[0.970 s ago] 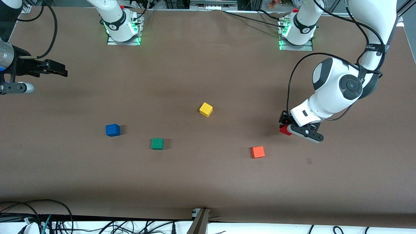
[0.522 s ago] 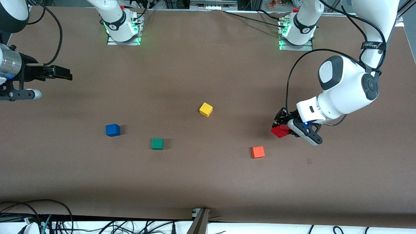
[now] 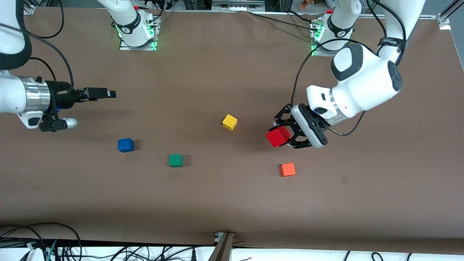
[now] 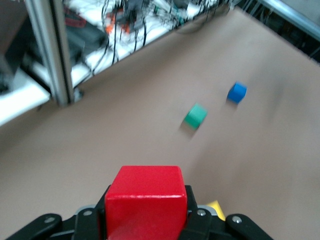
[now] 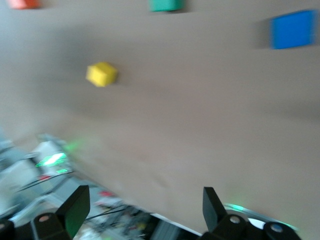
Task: Pass red block to right arm, stack on blue
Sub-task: 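Lift the red cube with the left gripper while the right gripper approaches, then close the right gripper on the red cube beside the left gripper, then open the left gripper and draw it back from the red cube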
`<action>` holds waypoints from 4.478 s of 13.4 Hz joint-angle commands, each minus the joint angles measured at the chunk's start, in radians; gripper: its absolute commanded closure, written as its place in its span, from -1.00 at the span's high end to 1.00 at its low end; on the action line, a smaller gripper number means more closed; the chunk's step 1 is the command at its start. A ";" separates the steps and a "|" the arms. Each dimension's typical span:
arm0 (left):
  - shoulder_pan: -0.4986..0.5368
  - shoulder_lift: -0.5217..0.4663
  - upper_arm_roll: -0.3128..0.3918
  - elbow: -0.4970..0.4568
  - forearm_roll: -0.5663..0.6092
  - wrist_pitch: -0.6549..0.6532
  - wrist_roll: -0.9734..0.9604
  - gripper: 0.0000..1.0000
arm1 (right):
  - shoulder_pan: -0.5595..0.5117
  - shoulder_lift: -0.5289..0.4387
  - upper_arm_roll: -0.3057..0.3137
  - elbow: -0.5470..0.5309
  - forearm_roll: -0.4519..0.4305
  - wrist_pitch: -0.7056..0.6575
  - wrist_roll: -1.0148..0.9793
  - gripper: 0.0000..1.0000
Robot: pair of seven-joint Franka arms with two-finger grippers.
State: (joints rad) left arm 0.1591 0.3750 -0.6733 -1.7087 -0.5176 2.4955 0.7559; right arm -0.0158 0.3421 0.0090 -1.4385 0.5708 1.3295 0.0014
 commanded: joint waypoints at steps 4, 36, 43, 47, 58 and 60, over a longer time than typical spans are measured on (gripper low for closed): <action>-0.114 0.128 -0.074 0.038 -0.041 0.192 0.071 -1.00 | -0.036 0.136 0.005 -0.005 0.327 -0.032 -0.086 1.00; -0.343 0.507 -0.177 0.382 -0.378 0.339 0.479 -1.00 | 0.149 0.368 0.014 -0.240 1.184 0.060 -0.391 -0.30; -0.322 0.502 -0.180 0.376 -0.380 0.342 0.477 1.00 | 0.143 0.368 0.014 -0.235 1.184 0.057 -0.383 -0.63; -0.250 0.461 -0.206 0.350 -0.381 0.291 0.435 1.00 | 0.142 0.364 0.009 -0.223 1.180 0.065 -0.377 -0.63; -0.021 0.421 -0.201 0.371 -0.161 -0.205 0.311 1.00 | 0.149 0.302 -0.135 0.033 0.530 0.194 -0.259 -0.63; 0.032 0.375 -0.197 0.371 -0.095 -0.338 0.214 1.00 | 0.165 0.256 -0.135 0.035 0.311 0.262 -0.207 -0.63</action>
State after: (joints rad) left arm 0.1541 0.8121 -0.8691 -1.3256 -0.6652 2.2449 1.0588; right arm 0.1267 0.6393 -0.1211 -1.4087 1.0203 1.5458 -0.2574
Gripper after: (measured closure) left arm 0.000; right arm 0.445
